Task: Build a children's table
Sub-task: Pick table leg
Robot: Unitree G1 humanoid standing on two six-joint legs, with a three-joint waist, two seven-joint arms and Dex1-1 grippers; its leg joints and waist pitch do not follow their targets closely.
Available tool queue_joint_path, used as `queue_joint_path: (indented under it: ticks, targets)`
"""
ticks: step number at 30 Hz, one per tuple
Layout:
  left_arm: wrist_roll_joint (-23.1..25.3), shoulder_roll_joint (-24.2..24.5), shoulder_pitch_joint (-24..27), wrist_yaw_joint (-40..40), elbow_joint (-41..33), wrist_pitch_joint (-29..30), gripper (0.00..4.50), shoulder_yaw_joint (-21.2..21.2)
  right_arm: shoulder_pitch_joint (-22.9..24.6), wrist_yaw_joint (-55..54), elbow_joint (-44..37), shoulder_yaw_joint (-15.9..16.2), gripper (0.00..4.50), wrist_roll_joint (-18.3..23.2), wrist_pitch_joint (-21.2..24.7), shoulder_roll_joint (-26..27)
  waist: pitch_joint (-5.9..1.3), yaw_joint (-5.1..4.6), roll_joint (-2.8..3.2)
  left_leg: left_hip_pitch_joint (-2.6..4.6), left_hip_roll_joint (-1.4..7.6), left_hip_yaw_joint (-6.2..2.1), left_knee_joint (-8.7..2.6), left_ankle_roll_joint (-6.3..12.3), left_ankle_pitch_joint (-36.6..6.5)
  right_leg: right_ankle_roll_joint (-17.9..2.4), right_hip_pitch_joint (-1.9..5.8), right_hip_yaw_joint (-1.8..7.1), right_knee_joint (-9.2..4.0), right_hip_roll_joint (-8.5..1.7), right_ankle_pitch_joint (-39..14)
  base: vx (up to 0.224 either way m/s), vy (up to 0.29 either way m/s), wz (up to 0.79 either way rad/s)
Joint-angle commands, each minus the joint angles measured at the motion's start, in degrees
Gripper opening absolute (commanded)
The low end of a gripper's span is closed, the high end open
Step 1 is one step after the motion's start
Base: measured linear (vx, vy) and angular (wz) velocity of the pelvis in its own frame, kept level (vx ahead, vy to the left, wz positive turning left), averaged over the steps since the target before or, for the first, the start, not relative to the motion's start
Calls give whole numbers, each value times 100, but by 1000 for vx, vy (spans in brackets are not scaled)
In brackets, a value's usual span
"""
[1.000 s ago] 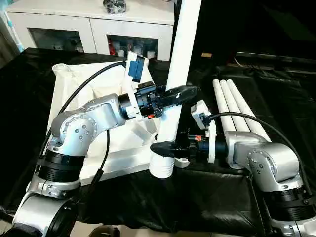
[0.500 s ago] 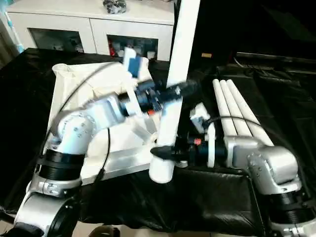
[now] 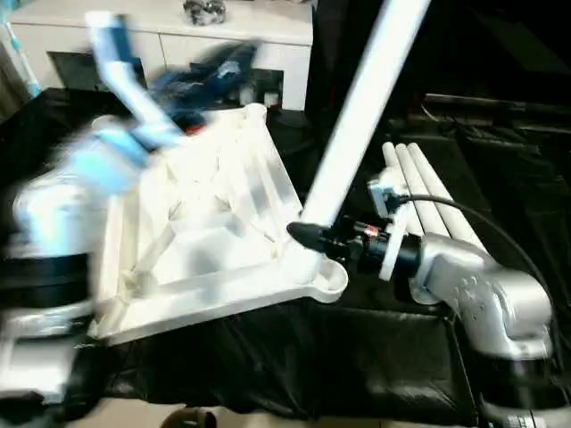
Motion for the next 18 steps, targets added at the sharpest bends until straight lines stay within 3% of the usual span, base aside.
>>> queue_joint_path:
  ticks: [1, 2, 3, 7, 8, 9, 10, 12, 15, 16, 18]
  targets:
    - [667, 225, 287, 249, -154, -223, 296, -274, 72, -458, -326, -177, 186, -242, -196, 77, -399, -20, 4, 177, 129, -52, -372, -213, -1007, -805, 193, 165, -417, -350, -426, 0, 0, 0]
    - [1068, 325, 857, 625, -331, -343, 296, -326, 191, -1164, -467, -179, 186, -568, -175, 318, -401, -19, 29, 186, 139, -59, -383, -289, -1051, -737, 184, 169, -406, -365, -489, 0, 0, 0]
    - [1068, 325, 857, 625, -331, -343, 296, -326, 191, -1164, -467, -179, 186, -568, -175, 318, -391, -45, 28, 176, 141, -58, -396, -318, -1064, -717, 172, 168, -414, -359, -503, 0, 0, 0]
    - [1803, 163, 2125, 1262, -691, -972, 296, -425, 514, -2534, -543, -180, 186, -1387, -674, 1042, -383, -101, 56, 199, 125, -55, -439, -505, -1568, -582, 116, 180, -497, -369, -1126, 0, 0, 0]
    - [2119, 29, 2509, 1635, -776, -1175, 296, -512, 609, -2891, -545, -259, 186, -1602, -1157, 1319, -383, -95, 66, 218, 130, -56, -445, -507, -1719, -535, 96, 192, -517, -366, -1260, 0, 0, 0]
    - [2189, -5, 2606, 1712, -799, -1230, 296, -538, 636, -2926, -545, -241, 186, -1692, -1347, 1358, -369, -91, 88, 221, 134, -62, -452, -522, -1819, -518, 76, 195, -530, -365, -1323, 0, 0, 0]
    - [2379, -160, 2930, 1991, -937, -1309, 296, -635, 758, -2987, -567, -193, 186, -1892, -1898, 1507, -345, -112, 69, 213, 141, -77, -475, -539, -2019, -456, 75, 193, -554, -372, -1500, 0, 0, 0]
    - [2503, -206, 3062, 2155, -1005, -1290, 296, -720, 813, -3011, -576, -201, 186, -1868, -2005, 1615, -324, -135, -10, 204, 140, -66, -488, -461, -2075, -386, 78, 201, -577, -371, -1641, 0, 0, 0]
    - [2793, -159, 3180, 2256, -1036, -1579, 296, -1006, 852, -3291, -551, -144, 186, -2000, -1997, 1772, -319, -162, -13, 196, 113, -66, -492, -399, -2031, -271, 57, 206, -587, -351, -1801, 0, 0, 0]
    - [2892, -240, 3190, 2312, -1020, -1714, 296, -1057, 959, -2996, -510, 40, 186, -1937, -1898, 1692, -308, -189, -57, 183, 114, -72, -499, -375, -2051, -203, 72, 204, -603, -342, -1831, 0, 0, 0]
    - [2985, -336, 3119, 2400, -947, -1722, 296, -1105, 1077, -2926, -413, 187, 186, -2080, -1983, 1639, -308, -184, -71, 180, 120, -70, -495, -359, -2043, -195, 71, 208, -603, -354, -1817, 0, 0, 0]
